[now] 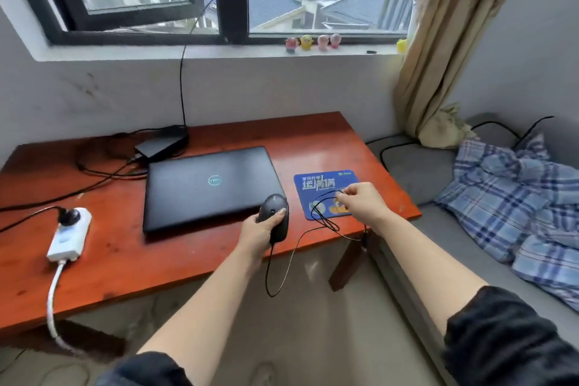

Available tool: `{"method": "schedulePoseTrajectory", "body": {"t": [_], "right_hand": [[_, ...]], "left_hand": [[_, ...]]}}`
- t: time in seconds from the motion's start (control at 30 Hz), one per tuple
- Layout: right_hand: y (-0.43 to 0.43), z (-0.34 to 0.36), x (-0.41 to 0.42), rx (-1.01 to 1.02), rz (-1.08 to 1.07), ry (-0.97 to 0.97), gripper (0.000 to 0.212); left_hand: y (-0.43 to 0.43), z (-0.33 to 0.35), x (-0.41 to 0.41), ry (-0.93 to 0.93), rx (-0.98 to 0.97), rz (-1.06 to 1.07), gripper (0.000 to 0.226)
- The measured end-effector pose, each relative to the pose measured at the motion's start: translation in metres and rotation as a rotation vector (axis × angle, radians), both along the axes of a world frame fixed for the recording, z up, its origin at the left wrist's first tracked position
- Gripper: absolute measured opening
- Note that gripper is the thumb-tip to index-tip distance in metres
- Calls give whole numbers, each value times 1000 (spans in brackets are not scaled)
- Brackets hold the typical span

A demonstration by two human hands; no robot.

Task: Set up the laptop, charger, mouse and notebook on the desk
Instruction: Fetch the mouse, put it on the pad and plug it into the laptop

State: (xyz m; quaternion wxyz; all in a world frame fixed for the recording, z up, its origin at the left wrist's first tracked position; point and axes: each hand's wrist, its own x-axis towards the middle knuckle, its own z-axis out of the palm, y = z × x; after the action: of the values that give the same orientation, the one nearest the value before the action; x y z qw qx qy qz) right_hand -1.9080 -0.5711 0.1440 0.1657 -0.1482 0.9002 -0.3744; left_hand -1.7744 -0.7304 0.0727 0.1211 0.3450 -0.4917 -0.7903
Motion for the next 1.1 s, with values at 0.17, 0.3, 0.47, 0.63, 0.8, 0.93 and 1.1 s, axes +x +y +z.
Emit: {"method": "schedulePoseTrajectory", "body": {"t": [0.17,0.3,0.47,0.63,0.8,0.93,1.1], "right_hand": [[-24,9,-94,7,-84,78,23],[-42,13,-159,8,-122,174,20],[-66,14,-236,35,-96,243,19],[-80,6,-301,30,-29,302,18],[-95,2,-343,-100,-37,432,17],[-118,4,-361,-260,-13,499,14],[-142,-4,-372,-277,118,452,13]], "left_hand": [[-22,-3,-92,-49,21,-52,28],[-29,-15,-152,-75,62,-57,35],[-33,-34,-216,-152,83,-46,44],[-33,-58,-265,-303,30,-38,53],[-24,-76,-285,-419,104,-9,42],[-19,-85,-293,-490,67,-73,48],[-24,-86,-292,-580,-163,-301,47]]}}
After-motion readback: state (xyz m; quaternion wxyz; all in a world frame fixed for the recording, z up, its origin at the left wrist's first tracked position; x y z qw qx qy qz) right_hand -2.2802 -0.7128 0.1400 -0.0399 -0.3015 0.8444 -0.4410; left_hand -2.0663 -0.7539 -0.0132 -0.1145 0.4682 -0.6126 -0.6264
